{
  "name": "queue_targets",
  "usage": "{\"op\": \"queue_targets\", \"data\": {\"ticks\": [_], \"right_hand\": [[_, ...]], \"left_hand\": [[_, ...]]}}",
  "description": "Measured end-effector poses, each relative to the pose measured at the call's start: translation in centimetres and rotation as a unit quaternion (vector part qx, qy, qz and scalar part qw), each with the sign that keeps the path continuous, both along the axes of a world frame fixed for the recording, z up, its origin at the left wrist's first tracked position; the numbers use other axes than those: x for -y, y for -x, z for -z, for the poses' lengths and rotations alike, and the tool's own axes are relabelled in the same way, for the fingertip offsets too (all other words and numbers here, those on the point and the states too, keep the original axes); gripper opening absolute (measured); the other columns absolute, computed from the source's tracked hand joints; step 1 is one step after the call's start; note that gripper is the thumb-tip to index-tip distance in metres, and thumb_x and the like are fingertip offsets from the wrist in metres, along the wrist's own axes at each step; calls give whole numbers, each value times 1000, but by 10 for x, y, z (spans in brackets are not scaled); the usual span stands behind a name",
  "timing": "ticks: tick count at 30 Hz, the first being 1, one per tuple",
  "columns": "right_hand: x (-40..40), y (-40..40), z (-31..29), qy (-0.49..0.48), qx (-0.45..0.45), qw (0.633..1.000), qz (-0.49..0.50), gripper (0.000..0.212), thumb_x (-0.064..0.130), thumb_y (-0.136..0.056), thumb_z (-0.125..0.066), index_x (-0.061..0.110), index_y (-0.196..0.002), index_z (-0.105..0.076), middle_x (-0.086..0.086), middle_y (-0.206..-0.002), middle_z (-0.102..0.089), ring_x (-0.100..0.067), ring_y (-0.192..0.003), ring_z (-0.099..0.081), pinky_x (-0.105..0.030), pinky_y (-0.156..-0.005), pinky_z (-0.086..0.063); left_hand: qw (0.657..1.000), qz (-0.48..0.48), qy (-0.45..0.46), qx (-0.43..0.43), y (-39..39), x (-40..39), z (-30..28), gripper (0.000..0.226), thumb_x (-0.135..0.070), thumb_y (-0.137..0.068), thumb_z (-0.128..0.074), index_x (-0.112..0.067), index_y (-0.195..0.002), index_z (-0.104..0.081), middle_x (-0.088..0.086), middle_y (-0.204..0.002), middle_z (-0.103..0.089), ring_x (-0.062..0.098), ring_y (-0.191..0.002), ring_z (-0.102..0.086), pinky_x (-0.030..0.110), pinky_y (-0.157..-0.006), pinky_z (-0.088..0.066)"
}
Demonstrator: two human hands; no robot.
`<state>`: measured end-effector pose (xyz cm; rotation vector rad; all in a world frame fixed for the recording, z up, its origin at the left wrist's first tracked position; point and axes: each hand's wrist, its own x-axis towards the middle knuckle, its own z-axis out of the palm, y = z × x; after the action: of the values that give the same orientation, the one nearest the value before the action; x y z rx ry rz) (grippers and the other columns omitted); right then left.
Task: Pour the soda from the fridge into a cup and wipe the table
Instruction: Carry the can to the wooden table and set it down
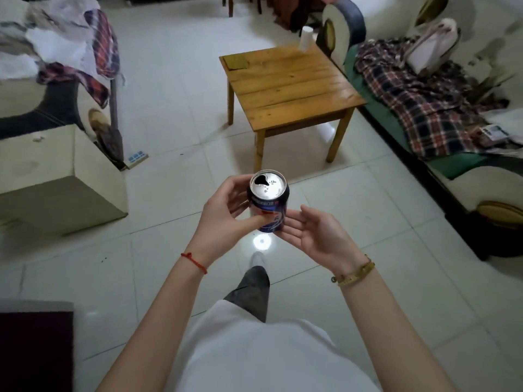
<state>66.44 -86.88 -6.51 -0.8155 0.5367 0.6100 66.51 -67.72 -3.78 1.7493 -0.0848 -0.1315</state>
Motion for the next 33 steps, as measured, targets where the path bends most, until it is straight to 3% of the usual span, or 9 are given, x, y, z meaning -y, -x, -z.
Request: {"op": "queue_targets", "data": {"ticks": [6,16,23,29,33], "right_hand": [[47,-75,4,16,-12,999,40,46,23,-104,-32,-12,-129,-49,-30,-126,-59,-39,-120,-58,-42,-102,-47],[128,-242,-11,17,13,996,83,46,23,-104,-32,-12,-127,-51,-29,-119,-64,-37,-113,-63,-41,-94,-53],[183,-327,-4,10,12,992,124,46,23,-104,-32,-11,-130,-48,-28,-119,-65,-36,-113,-64,-42,-100,-50],[241,-405,12,6,10,992,125,47,23,-103,-34,-10,-134,-46,-28,-122,-63,-37,-116,-61,-44,-105,-46],[290,-468,17,-4,3,995,100,48,23,-102,-35,-10,-135,-43,-28,-123,-62,-36,-115,-62,-43,-98,-51]], "left_hand": [[999,45,-10,4,-90,49,9,65,-9,-66,-89,-24,-121,-57,-11,-120,-66,5,-114,-62,33,-101,-51],[992,122,2,30,-277,127,-11,68,-12,-66,-88,-18,-125,-55,-8,-123,-65,8,-116,-61,30,-100,-51],[983,184,-11,23,-379,178,-12,67,-10,-67,-87,-22,-125,-56,-9,-124,-64,9,-118,-60,33,-102,-49],[979,204,-15,8,-458,234,-5,65,-5,-71,-85,-20,-127,-55,-10,-127,-63,7,-119,-59,31,-104,-48],[982,190,-15,3,-512,277,-2,65,-5,-72,-84,-19,-128,-55,-10,-128,-62,5,-120,-58,31,-104,-48]]}}
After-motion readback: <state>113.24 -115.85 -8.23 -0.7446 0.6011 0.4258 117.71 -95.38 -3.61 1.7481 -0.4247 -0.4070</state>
